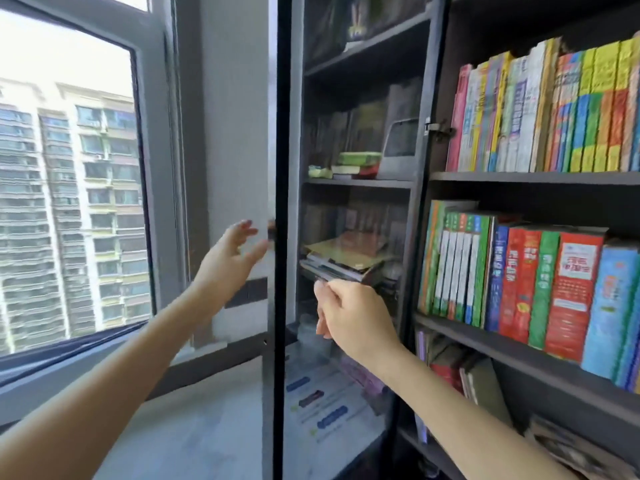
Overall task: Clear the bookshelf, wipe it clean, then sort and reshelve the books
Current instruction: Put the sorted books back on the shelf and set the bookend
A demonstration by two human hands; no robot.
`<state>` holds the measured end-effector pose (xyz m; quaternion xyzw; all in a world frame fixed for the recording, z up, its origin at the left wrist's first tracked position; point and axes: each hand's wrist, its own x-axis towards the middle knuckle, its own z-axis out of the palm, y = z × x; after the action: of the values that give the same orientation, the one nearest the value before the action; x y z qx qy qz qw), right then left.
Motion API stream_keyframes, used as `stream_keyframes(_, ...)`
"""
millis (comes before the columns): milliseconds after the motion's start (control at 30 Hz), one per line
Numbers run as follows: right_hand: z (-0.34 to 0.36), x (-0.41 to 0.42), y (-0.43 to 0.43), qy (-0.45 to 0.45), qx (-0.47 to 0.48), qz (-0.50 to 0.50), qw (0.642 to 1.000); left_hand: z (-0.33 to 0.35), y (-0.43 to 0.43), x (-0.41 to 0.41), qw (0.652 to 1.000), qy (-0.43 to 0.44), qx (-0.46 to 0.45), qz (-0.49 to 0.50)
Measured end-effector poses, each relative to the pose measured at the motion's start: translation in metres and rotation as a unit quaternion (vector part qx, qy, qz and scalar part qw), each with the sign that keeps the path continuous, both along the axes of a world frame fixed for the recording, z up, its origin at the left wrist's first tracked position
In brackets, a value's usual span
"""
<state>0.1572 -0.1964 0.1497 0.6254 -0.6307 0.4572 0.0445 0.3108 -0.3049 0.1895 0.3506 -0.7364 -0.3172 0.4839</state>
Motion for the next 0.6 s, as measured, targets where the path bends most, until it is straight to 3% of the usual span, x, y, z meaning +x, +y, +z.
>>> stream_keyframes(100,-0.013,0.016,0.019,-0.010,0.015,-0.029,0.999,-0.010,0.002,-0.013,0.997,0.005,0.034,-0.064)
stream_keyframes(267,-0.011,0.012,0.067,-0.036,0.012,-0.077,0.996,-0.011,0.023,-0.017,0.997,0.039,0.035,-0.062)
stream_keyframes(467,-0.009,0.002,0.138,-0.040,-0.016,-0.136,0.990,-0.016,0.080,-0.034,0.991,0.003,-0.063,-0.121)
stream_keyframes(600,-0.008,-0.013,0.201,-0.047,-0.014,-0.214,0.976,-0.006,0.145,-0.080,0.967,-0.112,-0.199,-0.115)
